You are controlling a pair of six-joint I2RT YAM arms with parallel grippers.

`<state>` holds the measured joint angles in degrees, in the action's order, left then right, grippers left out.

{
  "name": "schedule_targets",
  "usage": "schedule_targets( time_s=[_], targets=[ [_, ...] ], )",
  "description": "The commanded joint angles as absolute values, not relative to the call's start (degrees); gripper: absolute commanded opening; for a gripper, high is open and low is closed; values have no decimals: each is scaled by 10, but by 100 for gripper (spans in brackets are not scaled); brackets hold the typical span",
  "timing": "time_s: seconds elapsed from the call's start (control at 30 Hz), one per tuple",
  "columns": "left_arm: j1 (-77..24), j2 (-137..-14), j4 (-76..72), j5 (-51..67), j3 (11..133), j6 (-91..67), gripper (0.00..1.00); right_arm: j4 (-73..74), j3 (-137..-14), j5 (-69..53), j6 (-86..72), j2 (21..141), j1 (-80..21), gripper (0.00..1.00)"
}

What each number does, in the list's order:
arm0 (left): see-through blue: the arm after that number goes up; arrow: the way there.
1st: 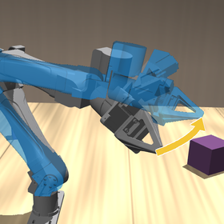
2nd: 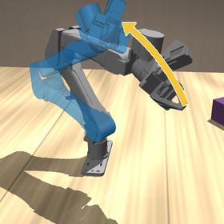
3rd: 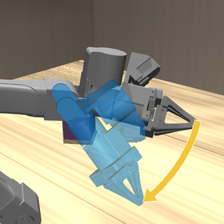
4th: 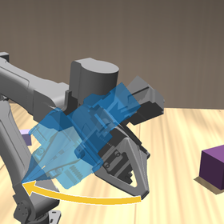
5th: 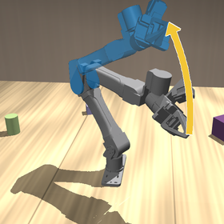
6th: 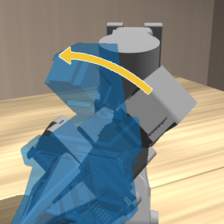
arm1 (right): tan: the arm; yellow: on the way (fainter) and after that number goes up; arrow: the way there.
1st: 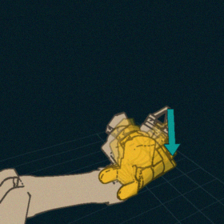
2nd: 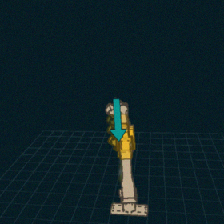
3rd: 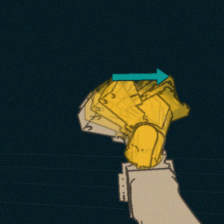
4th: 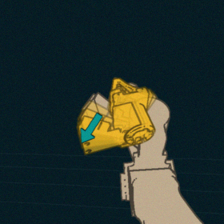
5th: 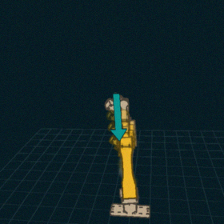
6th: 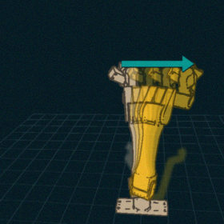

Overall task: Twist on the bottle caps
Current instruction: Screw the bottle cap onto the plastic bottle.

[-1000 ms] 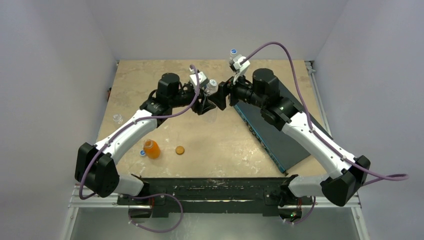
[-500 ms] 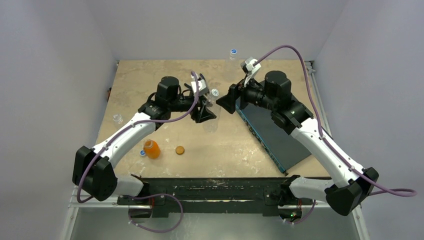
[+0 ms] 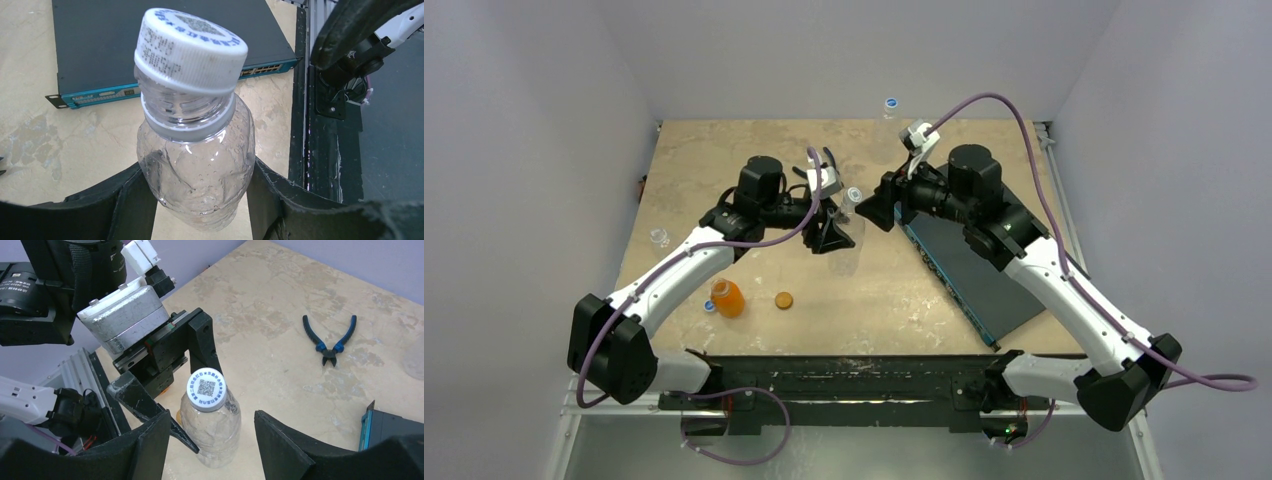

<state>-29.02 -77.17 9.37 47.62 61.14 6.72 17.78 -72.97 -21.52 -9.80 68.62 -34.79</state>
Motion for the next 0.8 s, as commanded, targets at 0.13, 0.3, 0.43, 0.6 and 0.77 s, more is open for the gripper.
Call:
schedule_targets(
  time_s=[0.13, 0.3, 0.43, 0.6, 0.77],
  targets=[
    [-294, -755, 91, 499, 611, 79, 0, 150, -752, -161, -95, 685, -365, 65],
    [-294, -759, 92, 502, 613, 79, 0, 146, -763, -152, -93, 695, -375, 63],
    [-295, -762, 93, 504, 616, 79, 0, 149, -771, -138, -88, 702, -386, 61],
    [-296, -763, 92, 504, 616, 77, 0, 150, -776, -121, -83, 708, -399, 56],
    [-296, -765, 93, 507, 618, 77, 0, 151, -781, -108, -79, 714, -407, 53]
  ],
)
